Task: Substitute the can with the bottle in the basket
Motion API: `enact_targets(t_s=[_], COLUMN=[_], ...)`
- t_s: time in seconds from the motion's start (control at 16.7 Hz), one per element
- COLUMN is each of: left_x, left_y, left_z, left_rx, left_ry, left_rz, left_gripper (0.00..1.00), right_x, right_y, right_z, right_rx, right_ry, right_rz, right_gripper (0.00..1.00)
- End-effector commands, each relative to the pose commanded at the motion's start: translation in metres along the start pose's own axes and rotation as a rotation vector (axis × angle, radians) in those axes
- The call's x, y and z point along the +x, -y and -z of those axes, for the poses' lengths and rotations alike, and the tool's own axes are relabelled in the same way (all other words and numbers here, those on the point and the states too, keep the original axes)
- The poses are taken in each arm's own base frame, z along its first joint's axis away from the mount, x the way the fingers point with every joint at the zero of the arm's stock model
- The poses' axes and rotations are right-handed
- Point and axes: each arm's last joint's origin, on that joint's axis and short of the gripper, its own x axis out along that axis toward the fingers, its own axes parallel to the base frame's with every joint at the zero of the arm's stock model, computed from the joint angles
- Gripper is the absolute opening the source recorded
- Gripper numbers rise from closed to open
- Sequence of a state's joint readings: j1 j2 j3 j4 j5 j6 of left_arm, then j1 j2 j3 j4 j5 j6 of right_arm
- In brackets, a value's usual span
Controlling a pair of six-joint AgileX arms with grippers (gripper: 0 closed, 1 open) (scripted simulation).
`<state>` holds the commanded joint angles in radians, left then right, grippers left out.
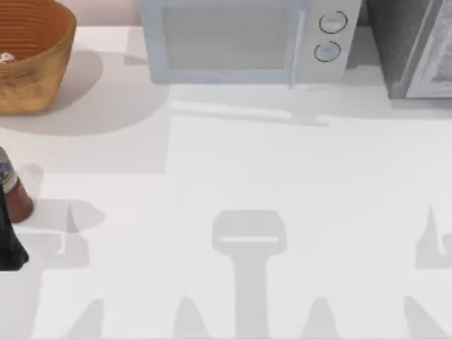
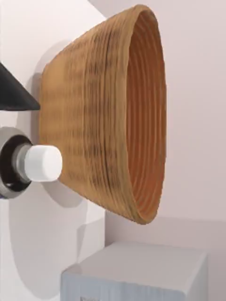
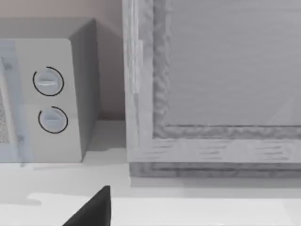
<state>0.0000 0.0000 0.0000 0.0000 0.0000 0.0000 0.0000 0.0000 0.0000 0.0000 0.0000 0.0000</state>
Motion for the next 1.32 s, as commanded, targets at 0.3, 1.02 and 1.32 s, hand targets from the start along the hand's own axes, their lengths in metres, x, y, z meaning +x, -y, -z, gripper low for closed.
enact_targets(t_s=[0.3, 1.02, 1.32], left_x=[0.0, 0.085, 0.196], left_y=[-0.001, -0.016, -0.039], left_z=[-0.013, -0.188, -0.226], left_rx=[0.005, 0.022, -0.005], left_ry=[-0.012, -0.371, -0.621], left_rz=[-0.003, 0.021, 0.052], left_gripper=[1.0, 1.0, 1.0], right_x=[0.0, 0.0, 0.0], right_y=[0.0, 0.0, 0.0], right_z=[0.0, 0.0, 0.0], right_rx=[0.0, 0.0, 0.0], right_ry=[0.0, 0.0, 0.0], right_rz=[0.0, 0.0, 0.0], right_gripper=[1.0, 1.0, 1.0])
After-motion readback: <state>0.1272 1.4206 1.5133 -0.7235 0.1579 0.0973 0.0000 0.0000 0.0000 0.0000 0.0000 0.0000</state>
